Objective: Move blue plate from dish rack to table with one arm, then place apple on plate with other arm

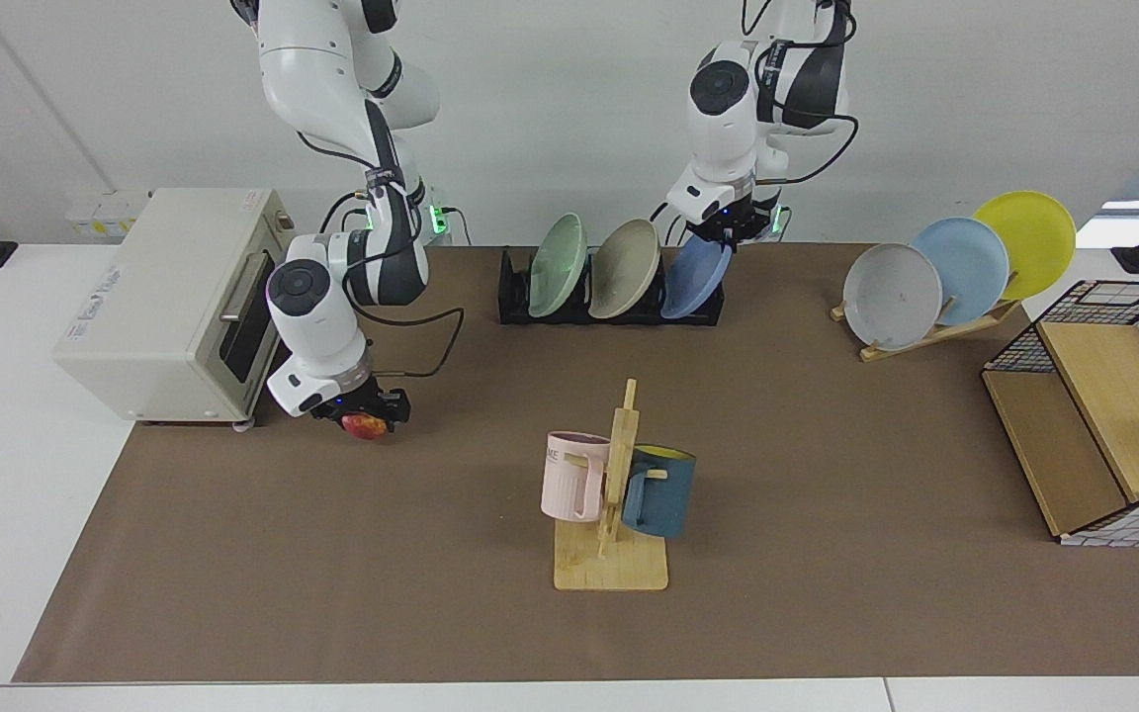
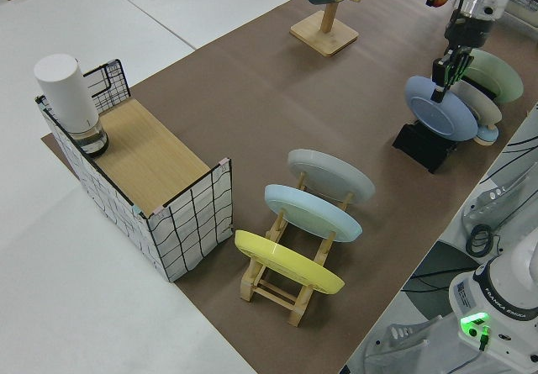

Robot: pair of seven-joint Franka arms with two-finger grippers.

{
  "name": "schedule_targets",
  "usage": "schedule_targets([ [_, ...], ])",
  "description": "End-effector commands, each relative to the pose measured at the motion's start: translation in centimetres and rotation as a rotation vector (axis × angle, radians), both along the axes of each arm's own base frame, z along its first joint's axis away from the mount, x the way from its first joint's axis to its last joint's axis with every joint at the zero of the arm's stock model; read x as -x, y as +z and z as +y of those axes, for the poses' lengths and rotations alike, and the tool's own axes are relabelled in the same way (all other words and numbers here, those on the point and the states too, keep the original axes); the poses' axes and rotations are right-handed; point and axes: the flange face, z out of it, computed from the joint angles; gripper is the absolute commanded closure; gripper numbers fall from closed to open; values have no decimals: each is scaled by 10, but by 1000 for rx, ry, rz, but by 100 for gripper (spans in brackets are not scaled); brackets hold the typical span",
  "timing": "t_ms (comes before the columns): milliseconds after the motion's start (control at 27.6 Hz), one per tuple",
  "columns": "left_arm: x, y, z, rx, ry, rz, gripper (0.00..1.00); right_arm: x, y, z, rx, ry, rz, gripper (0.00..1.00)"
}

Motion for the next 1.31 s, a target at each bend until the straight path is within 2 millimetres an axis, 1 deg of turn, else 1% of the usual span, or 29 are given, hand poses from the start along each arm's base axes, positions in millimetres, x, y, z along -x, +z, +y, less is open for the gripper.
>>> schedule_targets([
  [0, -34, 32, 1, 14, 31, 25, 100, 2, 55, 0, -21, 14, -4, 100],
  [109, -41, 41, 5, 21, 45, 13, 100, 6, 81, -2, -26, 11, -13, 100],
  [181, -51, 52, 19, 31, 76, -14, 100, 10, 98, -6, -30, 7, -17, 100],
  [218, -59, 58, 25, 37, 89, -29, 100, 12, 109, -7, -31, 6, -18, 100],
  [290, -77, 68, 42, 54, 104, -46, 100, 16, 124, -11, -31, 1, -11, 100],
  [363, -98, 78, 63, 83, 127, -60, 100, 20, 139, -14, -34, -3, -15, 100],
  [435, -117, 78, 82, 113, 155, -67, 100, 24, 148, -17, -33, -5, -17, 100],
  [508, -136, 80, 97, 153, 199, -127, 100, 27, 155, -17, -33, -5, -23, 100],
  [616, -149, 77, 101, 202, 247, -176, 100, 28, 156, -17, -34, -5, -26, 100],
  [725, -157, 77, 101, 242, 305, -221, 100, 29, 156, -15, -34, -2, -25, 100],
  [834, -164, 66, 99, 287, 351, -224, 100, 29, 156, -12, -34, 2, -27, 100],
  [870, -167, 58, 96, 300, 365, -218, 100, 29, 155, -12, -36, -1, -27, 100],
  [906, -172, 47, 88, 309, 376, -205, 100, 29, 155, -9, -36, 3, -28, 100],
  [1015, -184, 2, 64, 339, 420, -157, 100, 29, 154, -6, -39, -2, -30, 100],
  [1160, -197, -63, 22, 402, 423, -132, 100, 29, 150, -3, -42, -7, -28, 100],
  [1196, -197, -71, 15, 409, 421, -131, 100, 29, 150, -3, -41, -13, -28, 100],
  [1269, -195, -77, 6, 432, 429, -129, 100, 30, 147, 10, -41, -8, -23, 100],
])
